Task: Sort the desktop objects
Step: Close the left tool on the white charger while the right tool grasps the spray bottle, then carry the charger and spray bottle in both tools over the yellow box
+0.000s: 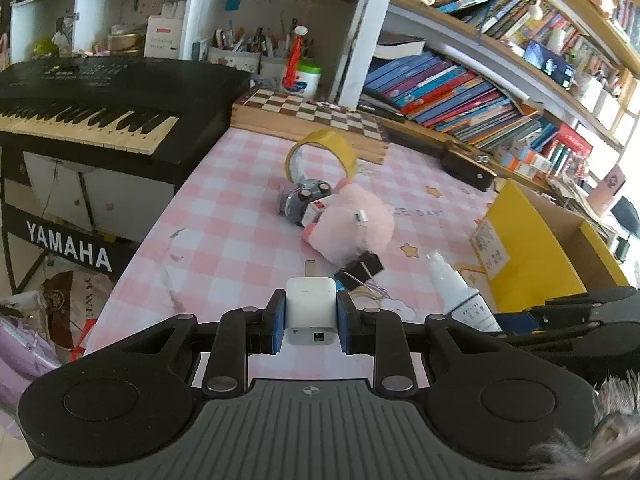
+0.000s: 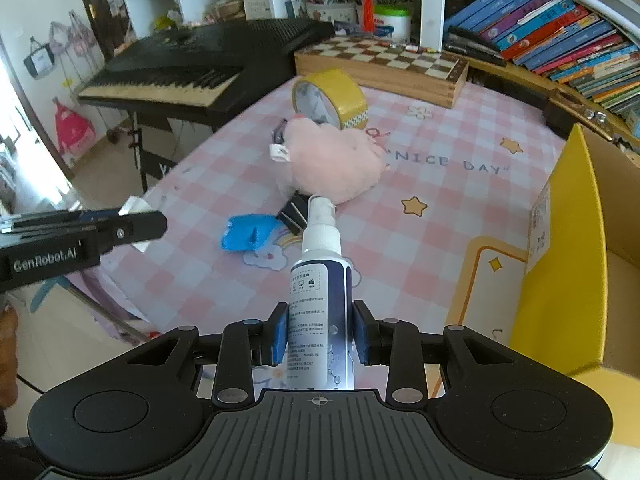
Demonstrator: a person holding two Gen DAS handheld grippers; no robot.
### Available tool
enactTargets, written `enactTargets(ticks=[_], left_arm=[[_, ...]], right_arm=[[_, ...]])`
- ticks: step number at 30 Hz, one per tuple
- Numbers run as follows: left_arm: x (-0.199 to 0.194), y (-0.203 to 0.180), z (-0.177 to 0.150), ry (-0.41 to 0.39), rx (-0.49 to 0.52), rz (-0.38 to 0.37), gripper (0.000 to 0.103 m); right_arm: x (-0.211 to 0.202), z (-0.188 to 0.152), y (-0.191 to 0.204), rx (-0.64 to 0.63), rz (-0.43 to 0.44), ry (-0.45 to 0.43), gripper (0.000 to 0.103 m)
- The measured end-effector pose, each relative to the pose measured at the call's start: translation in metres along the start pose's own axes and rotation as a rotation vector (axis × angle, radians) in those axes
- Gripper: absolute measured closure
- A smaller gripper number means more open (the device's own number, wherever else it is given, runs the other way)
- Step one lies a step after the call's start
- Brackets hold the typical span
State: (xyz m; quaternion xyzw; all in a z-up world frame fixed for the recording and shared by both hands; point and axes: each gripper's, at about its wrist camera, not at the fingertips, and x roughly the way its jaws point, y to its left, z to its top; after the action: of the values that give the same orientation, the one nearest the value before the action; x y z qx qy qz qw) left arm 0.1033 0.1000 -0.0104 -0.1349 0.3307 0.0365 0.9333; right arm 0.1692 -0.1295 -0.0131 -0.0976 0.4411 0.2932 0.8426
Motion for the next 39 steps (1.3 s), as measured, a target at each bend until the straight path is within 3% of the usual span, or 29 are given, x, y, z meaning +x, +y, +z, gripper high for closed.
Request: enactTargets(ticks=[24,39], left_arm=[[-0.082,-0.026,-0.055,-0.012,0.14,-0.132,0.08],[-0.093,-0.064,-0.082,0.038,0.265,-0.285,0.08]], right_arm=[[-0.068,-0.078,0.043,0.128,-0.016,-0.061,0.07],[-0.106,-0.137,0.037,0.28,-0.131,-0.072,0.07]])
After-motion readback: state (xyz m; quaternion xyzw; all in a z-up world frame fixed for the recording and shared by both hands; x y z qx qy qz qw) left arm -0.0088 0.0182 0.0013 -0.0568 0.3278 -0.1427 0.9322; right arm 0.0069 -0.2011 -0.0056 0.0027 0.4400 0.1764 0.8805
